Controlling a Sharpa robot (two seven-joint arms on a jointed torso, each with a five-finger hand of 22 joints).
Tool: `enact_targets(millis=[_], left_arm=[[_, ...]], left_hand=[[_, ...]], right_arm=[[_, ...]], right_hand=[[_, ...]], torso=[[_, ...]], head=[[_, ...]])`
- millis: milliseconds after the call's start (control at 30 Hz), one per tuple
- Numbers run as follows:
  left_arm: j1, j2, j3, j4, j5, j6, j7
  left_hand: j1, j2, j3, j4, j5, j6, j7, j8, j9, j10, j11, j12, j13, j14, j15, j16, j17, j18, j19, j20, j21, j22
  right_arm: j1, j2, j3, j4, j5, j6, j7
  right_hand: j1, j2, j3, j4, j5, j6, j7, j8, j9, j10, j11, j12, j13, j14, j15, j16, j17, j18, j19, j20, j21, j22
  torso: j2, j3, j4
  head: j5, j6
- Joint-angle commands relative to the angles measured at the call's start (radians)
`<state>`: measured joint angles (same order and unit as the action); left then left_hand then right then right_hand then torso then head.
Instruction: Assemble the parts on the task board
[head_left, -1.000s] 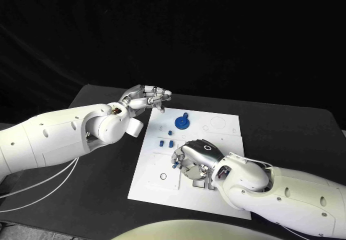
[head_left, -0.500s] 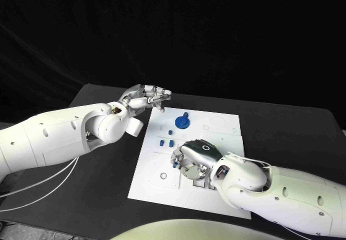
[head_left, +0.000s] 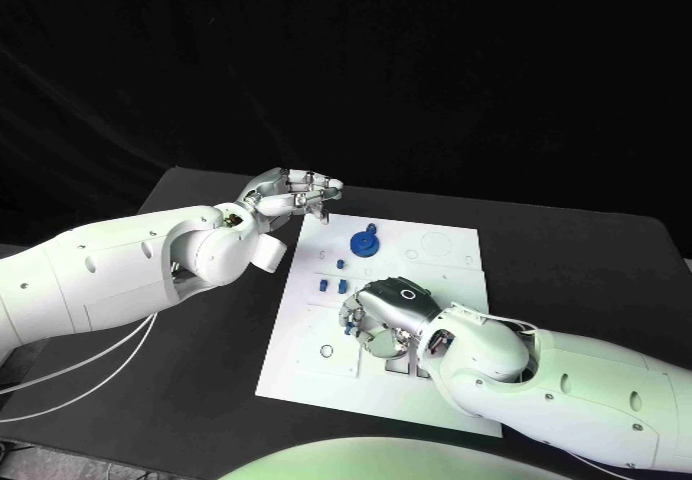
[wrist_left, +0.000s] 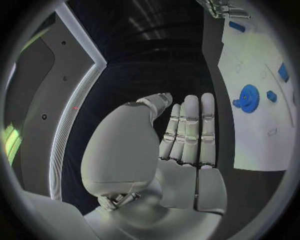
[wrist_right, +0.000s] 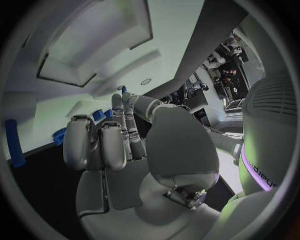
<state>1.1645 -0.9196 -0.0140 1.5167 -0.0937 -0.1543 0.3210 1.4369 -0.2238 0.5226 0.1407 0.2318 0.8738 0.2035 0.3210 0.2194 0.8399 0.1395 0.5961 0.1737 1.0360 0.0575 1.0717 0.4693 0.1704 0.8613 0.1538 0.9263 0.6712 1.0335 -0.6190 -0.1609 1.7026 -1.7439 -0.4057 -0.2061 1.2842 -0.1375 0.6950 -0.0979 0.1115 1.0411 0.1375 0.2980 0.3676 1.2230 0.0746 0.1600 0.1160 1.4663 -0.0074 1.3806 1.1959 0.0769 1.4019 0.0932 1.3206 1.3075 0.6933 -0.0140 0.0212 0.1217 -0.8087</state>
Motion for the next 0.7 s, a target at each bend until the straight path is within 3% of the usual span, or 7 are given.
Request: enact_targets(millis=[33, 700], left_arm=[[0.001, 0.001, 0.001, 0.003, 0.005, 0.018, 0.003], [0.001, -0.001, 0.001, 0.002, 0.005, 0.02, 0.0]], left_hand=[[0.001, 0.003, -0.003, 0.0, 0.001, -0.008, -0.002, -0.006, -0.001, -0.008, -0.001, -0.006, -0.001, 0.001, 0.005, -0.006, -0.002, 0.012, 0.001, 0.003, -0.004, -0.001], [0.001, 0.004, -0.004, -0.001, 0.002, -0.008, -0.002, -0.006, -0.001, -0.011, 0.0, -0.006, -0.002, 0.0, 0.005, -0.007, -0.002, 0.012, 0.001, 0.003, -0.005, -0.002]], right_arm=[[-0.005, 0.003, -0.004, -0.002, -0.036, 0.066, -0.027], [-0.006, -0.005, -0.004, 0.005, -0.047, 0.04, -0.024]], right_hand=[[-0.002, 0.01, -0.002, 0.004, -0.005, 0.006, 0.002, 0.005, 0.002, 0.001, -0.005, -0.004, 0.001, 0.037, -0.001, -0.001, -0.002, -0.006, -0.008, 0.002, -0.007, 0.038], [-0.002, 0.01, -0.004, 0.003, -0.008, 0.006, 0.002, 0.006, 0.003, 0.002, -0.006, -0.004, 0.002, 0.038, -0.001, 0.001, 0.001, -0.006, -0.006, 0.002, -0.003, 0.041]], torso=[[0.0, 0.0003, 0.0003], [0.0, 0.0002, -0.0003]], head=[[0.001, 0.0], [-0.001, 0.001]])
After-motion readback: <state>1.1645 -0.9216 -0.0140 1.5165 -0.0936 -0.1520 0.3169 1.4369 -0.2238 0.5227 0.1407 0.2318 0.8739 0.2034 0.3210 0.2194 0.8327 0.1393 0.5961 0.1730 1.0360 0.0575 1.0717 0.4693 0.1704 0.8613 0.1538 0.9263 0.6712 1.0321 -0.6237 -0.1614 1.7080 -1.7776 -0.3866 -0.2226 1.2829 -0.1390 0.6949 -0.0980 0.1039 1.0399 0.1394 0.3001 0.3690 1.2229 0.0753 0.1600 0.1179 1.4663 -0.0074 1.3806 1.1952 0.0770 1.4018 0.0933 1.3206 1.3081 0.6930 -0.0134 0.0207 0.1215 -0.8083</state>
